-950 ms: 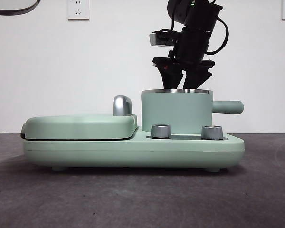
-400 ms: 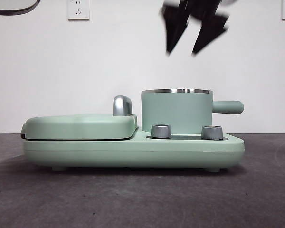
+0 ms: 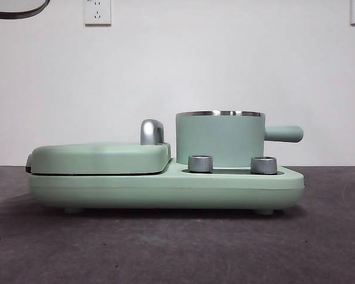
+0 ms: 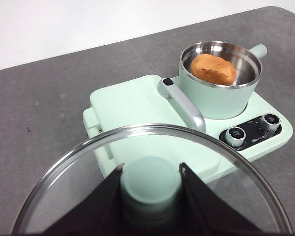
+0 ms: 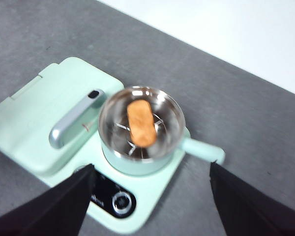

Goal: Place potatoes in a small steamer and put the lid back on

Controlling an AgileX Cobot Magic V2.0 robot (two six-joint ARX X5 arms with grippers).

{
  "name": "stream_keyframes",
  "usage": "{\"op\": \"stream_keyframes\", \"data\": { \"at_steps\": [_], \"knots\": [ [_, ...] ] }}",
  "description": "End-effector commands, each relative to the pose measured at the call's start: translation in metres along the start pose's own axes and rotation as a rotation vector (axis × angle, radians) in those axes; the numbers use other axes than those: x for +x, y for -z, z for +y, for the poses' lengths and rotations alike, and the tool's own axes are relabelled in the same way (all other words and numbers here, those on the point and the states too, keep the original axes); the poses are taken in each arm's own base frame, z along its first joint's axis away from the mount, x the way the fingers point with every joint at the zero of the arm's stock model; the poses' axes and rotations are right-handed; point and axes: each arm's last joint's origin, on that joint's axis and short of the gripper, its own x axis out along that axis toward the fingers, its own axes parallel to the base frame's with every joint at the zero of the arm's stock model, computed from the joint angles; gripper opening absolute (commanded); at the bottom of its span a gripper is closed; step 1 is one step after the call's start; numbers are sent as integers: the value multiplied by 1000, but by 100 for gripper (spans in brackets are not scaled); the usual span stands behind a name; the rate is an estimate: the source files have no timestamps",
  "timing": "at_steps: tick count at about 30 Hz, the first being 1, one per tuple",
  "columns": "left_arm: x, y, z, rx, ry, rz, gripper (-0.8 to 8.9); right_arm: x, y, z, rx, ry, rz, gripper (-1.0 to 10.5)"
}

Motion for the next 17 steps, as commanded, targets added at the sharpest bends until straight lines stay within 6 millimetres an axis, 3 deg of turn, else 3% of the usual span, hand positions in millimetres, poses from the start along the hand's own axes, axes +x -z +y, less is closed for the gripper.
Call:
{"op": "stream_keyframes", "data": {
  "at_steps": [1,8,14,17],
  "knots": [
    [-3,-6,0,1,2,-41,15,-17,21,2,11,5,-15,357],
    [-3,-6,-1,-6,44,-40,15,-46,91,8,33,9,-62,357],
    [-3,-6,-2,-15,68,-39,15,-55,145,11,55,32,-80,357],
    [-3,-6,-3,-27,95,-37,15,-56,160,12,74,37,-87,357]
  ]
}}
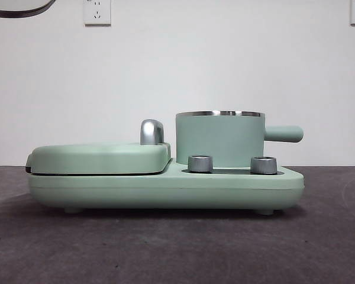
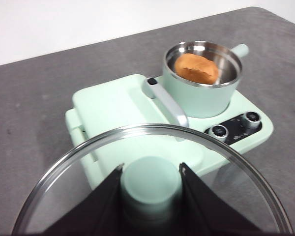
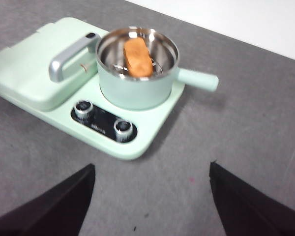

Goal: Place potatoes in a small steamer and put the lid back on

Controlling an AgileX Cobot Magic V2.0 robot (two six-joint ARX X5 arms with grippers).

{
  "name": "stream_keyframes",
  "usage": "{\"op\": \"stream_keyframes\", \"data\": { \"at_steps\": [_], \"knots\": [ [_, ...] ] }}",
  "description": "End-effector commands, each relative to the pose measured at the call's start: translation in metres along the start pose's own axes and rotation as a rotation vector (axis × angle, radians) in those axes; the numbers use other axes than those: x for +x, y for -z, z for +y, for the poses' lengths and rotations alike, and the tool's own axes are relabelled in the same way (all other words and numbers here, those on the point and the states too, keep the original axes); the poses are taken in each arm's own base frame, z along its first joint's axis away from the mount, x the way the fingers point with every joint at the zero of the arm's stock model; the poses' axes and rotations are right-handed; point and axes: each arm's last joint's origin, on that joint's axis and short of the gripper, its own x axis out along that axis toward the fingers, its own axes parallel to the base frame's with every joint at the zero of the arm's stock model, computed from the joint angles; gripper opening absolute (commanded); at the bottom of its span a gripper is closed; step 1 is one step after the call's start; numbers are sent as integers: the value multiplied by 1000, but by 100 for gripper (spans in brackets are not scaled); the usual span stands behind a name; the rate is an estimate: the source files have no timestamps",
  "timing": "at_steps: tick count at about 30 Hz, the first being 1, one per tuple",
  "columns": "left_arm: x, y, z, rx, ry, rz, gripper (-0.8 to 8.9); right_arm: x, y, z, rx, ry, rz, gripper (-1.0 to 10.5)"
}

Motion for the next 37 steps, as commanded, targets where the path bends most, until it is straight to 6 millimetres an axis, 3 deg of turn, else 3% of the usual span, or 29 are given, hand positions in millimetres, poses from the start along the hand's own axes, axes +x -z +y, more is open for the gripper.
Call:
{"op": "stream_keyframes", "data": {
  "at_steps": [1,6,10,21,30,37],
  "knots": [
    [-3,-6,-2,-17,40,-39,15,-2,7,0,39,-1,-19,357],
    [5,-12,-3,-15,66,-70,15,-3,11,1,57,-2,-29,358],
    [26,-26,-5,-8,110,-126,15,-3,8,1,57,-5,-52,358],
    [131,-63,-22,100,203,-235,14,-3,2,0,58,-7,-115,358],
    [213,-90,-40,191,286,-219,14,-3,2,0,59,-7,-115,358],
    [267,-99,-49,194,307,-250,14,-3,2,0,59,-8,-114,358]
  ]
}}
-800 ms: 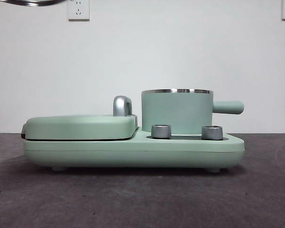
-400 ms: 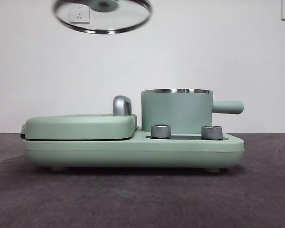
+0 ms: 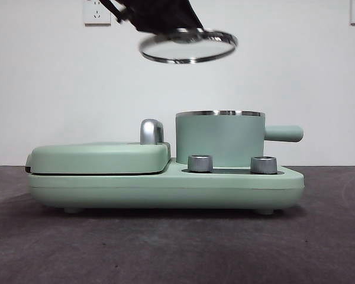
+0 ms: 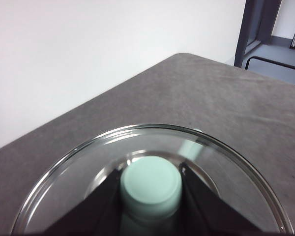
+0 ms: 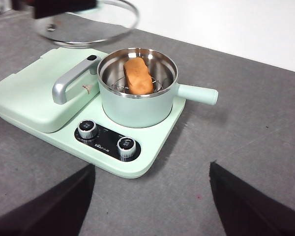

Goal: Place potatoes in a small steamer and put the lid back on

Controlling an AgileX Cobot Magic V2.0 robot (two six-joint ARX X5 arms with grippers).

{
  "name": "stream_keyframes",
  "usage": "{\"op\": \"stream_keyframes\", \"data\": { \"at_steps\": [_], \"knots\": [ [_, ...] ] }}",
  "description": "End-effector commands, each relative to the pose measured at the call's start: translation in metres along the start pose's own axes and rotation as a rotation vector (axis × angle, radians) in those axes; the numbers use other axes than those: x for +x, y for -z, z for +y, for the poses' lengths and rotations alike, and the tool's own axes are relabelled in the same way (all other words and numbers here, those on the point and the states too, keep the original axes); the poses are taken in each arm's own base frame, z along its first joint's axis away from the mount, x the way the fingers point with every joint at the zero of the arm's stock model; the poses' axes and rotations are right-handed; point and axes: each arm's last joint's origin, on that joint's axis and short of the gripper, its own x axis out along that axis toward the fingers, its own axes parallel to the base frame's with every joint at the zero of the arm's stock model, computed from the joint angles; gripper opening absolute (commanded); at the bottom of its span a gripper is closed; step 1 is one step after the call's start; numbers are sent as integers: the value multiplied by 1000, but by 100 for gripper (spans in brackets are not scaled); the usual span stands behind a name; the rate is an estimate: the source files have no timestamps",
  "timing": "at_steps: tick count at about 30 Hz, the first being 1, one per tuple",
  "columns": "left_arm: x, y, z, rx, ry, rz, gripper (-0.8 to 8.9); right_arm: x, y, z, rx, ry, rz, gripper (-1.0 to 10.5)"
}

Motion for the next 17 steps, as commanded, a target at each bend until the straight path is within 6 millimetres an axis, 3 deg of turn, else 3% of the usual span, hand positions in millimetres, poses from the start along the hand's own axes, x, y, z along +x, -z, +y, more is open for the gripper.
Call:
{"op": "stream_keyframes", "data": {
  "at_steps": [1,8,17],
  "knots": [
    [16,-11,0,29,9,-77,14,-2,-4,0,12,-6,-18,358],
    [49,4,4,39,32,-124,14,-2,-4,0,13,-6,-18,358],
    [76,28,6,33,37,-99,14,-2,-4,0,13,-6,-18,358]
  ]
}}
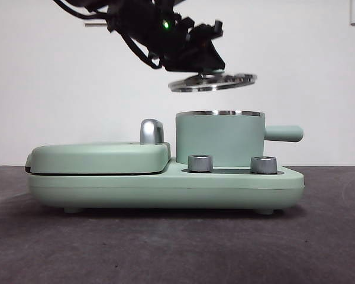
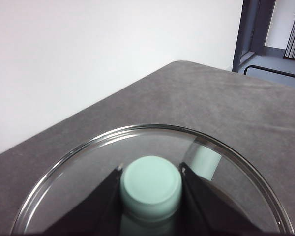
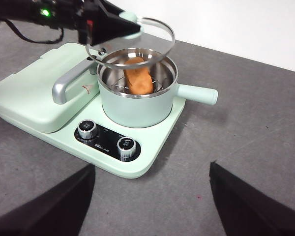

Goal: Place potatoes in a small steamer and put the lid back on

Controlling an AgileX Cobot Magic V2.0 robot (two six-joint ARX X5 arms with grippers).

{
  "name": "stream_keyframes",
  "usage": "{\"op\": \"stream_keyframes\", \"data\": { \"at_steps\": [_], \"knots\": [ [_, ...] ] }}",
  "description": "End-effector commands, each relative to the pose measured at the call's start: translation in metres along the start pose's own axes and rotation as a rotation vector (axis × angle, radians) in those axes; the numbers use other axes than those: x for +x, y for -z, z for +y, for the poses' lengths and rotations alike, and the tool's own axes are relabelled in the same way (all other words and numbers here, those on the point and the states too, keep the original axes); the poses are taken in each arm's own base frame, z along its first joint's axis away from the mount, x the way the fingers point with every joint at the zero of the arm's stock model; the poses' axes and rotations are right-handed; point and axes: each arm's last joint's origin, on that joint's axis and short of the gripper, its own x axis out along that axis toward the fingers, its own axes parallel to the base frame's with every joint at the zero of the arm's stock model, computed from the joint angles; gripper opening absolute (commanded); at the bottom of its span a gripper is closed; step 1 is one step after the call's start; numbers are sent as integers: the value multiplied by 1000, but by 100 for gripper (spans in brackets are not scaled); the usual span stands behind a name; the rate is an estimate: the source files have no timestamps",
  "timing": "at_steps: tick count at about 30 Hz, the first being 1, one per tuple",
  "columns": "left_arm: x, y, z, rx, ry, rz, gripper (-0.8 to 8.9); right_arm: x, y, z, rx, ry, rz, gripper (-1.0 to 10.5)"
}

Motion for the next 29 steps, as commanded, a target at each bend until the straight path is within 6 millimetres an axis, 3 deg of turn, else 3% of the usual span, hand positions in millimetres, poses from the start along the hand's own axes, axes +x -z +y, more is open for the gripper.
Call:
{"op": "stream_keyframes", "data": {
  "at_steps": [1,14,29],
  "knots": [
    [9,-7,-2,21,9,-44,14,-2,-4,0,12,-6,-18,358],
    [21,10,-1,19,11,-33,14,-2,-4,0,11,-6,-18,358],
    [23,13,-3,18,37,-26,14,-2,-3,0,11,-6,-15,358]
  ]
}}
